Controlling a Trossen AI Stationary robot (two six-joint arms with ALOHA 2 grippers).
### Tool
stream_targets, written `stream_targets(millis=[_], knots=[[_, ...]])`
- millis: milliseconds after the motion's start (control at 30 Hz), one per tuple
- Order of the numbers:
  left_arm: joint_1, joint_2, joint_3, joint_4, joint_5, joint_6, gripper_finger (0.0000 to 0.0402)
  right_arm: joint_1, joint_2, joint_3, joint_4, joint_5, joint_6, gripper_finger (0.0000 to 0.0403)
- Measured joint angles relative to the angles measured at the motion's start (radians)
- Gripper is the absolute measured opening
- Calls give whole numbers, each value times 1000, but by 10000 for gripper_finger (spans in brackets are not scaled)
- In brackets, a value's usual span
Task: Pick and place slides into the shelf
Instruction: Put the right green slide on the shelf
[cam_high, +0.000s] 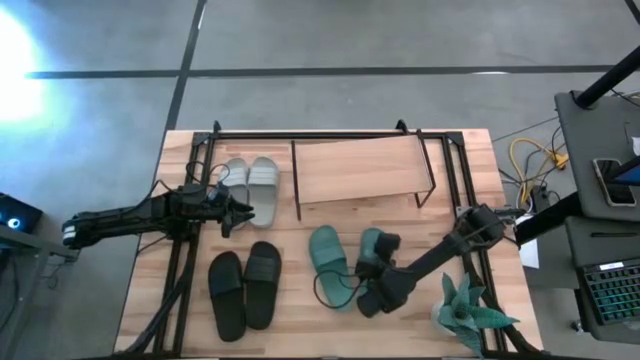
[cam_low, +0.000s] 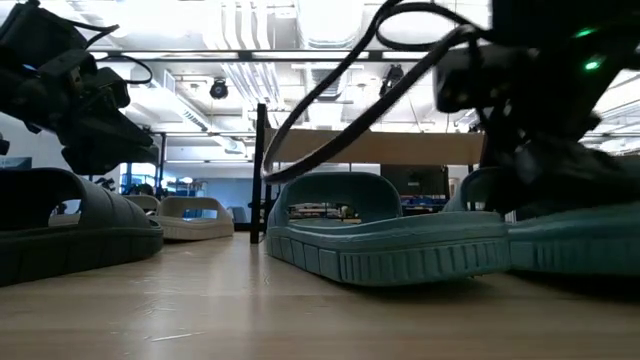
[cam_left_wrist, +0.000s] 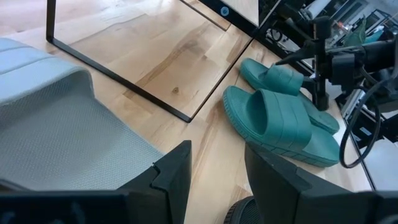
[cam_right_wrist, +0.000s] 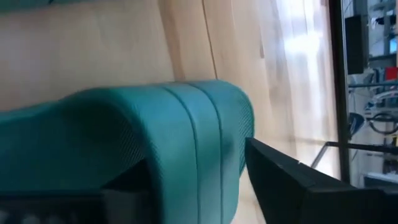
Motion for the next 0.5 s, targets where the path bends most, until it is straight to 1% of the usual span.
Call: stream_targets(millis=[67, 233, 367, 500], knots=[[0, 0, 0, 0, 0, 0, 135, -12, 3, -4, 21, 1, 0, 136], [0, 0, 0, 0, 0, 0, 135, -32, 4, -10, 59, 4, -1, 28], [0, 0, 0, 0, 0, 0, 135, -36, 0, -7, 59, 40, 5, 13], [0, 0, 0, 0, 0, 0, 135, -36, -28, 56, -15, 82, -19, 11]])
